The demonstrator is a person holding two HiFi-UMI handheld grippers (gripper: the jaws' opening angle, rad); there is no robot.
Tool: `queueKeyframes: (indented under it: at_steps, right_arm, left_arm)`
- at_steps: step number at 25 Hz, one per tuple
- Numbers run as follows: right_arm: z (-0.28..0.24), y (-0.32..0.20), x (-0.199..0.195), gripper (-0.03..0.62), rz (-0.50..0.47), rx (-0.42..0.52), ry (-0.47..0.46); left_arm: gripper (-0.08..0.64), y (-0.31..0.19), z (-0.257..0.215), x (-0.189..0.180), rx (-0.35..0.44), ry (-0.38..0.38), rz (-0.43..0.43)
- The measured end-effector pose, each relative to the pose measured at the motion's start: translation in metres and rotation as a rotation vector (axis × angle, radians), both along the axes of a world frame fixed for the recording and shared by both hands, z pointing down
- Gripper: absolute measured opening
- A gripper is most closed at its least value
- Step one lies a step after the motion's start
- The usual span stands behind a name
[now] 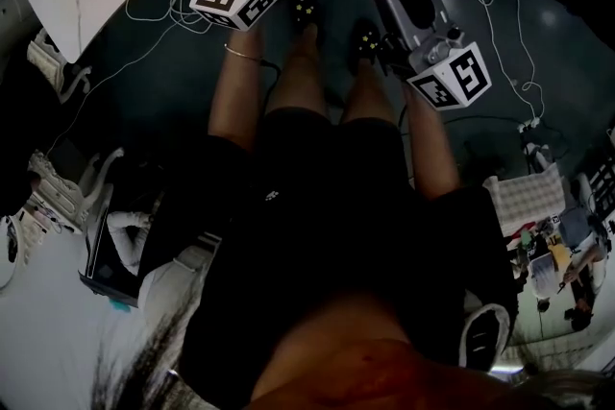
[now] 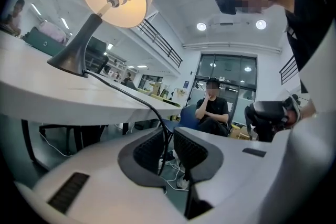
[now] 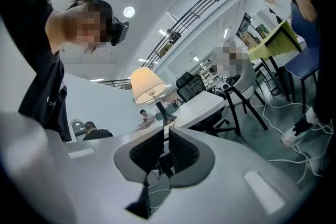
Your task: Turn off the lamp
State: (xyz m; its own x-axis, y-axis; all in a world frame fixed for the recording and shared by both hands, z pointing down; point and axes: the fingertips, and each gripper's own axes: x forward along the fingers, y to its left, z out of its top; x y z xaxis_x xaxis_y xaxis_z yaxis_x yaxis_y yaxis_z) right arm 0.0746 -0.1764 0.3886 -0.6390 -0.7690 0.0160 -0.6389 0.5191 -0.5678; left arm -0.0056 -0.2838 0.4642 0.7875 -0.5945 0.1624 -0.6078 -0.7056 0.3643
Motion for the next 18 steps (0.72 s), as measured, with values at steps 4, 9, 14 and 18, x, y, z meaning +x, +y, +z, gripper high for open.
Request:
queueKeyframes:
  at_steps: [4, 9, 14, 18]
  right_arm:
    - [0.011, -0.002, 0.000, 0.003, 0.005, -0.007, 0.001]
    - [0.029, -0.006, -0.010, 0.003, -0.018, -0.026, 0.017]
    - [0.048, -0.011, -0.030, 0.005, -0.072, -0.052, 0.024]
    - [0.055, -0.019, -0.051, 0.005, -0.136, -0.045, 0.050]
  left_arm:
    - [0.017, -0.001, -0.001, -0.005, 0.010, -0.017, -0.015]
    - [0.011, 0.002, -0.012, -0.012, -0.004, 0.006, -0.018]
    - [0.011, 0.004, -0.020, -0.019, -0.048, 0.011, -0.010]
    - [0.011, 0.006, -0.031, -0.023, -0.058, 0.009, -0.002]
